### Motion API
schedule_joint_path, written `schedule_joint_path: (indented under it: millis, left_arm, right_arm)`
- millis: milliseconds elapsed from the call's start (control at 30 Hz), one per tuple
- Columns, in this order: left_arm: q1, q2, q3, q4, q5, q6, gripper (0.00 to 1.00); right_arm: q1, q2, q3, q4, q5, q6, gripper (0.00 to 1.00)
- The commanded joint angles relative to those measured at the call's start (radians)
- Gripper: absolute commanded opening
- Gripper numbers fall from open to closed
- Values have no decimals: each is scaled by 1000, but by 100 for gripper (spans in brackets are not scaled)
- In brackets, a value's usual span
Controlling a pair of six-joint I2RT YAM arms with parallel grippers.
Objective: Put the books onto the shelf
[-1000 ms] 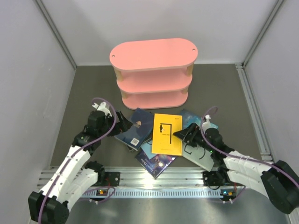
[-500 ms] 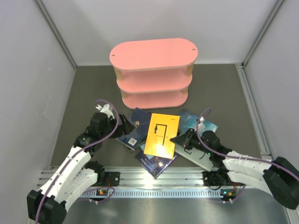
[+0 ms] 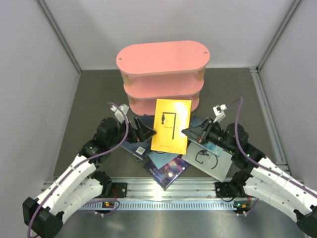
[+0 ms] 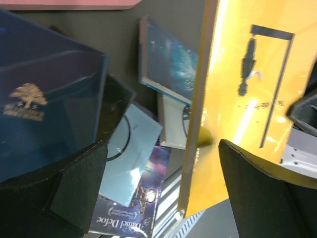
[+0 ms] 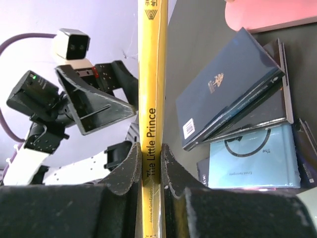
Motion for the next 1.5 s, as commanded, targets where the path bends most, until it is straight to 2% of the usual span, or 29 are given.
schedule_joint_path:
  millis: [0, 167, 333, 433, 533, 667, 700, 767, 967, 1033, 1100, 1133, 1167, 1300, 1467]
  left_arm:
    - [-31, -16, -17, 191, 92, -55, 99]
    - [-59, -22, -69, 361, 175, -121, 99]
    - [-89, 13, -72, 343, 140, -113, 99]
    - [-98, 22, -83, 343, 120, -113, 99]
    - [-102, 19, -103, 377, 123, -130, 83]
    - [-102, 18, -103, 438, 150, -152, 36]
    - [-103, 16, -97, 440, 155, -152, 17]
    - [-103, 2, -72, 418, 128, -146, 0]
    - [-103, -16, 33, 312, -7, -81, 0]
    - [-103, 1, 99, 280, -30, -61, 0]
    - [-103, 17, 164, 247, -70, -20, 0]
    - [-103, 45, 243, 189, -84, -3, 0]
    - [-102, 63, 289, 162, -93, 30, 0]
    - [-102, 175, 535, 6, -127, 103, 0]
    - [-85, 306, 826, -128, -220, 195, 0]
  right_arm:
    - [10, -25, 45, 63, -38, 25, 0]
    - [11, -28, 28, 114, -53, 54, 0]
    - [8, -19, 14, 215, -82, 91, 0]
    - [2, -2, -22, 380, -131, 148, 0]
    - [-7, 30, -73, 480, -163, 210, 0]
    - [-24, 71, -122, 588, -173, 255, 0]
    - [-32, 83, -122, 591, -176, 254, 0]
    - [-41, 105, -110, 593, -186, 252, 0]
    - [-78, 154, -6, 537, -216, 240, 3]
    - [-90, 162, 30, 513, -229, 235, 13]
    - [-102, 168, 94, 473, -242, 218, 56]
    - [-105, 168, 137, 414, -249, 191, 88]
    - [-114, 157, 157, 374, -249, 172, 99]
    - [-121, 85, 211, 194, -214, 79, 100]
    - [-121, -80, 136, 82, -170, 63, 100]
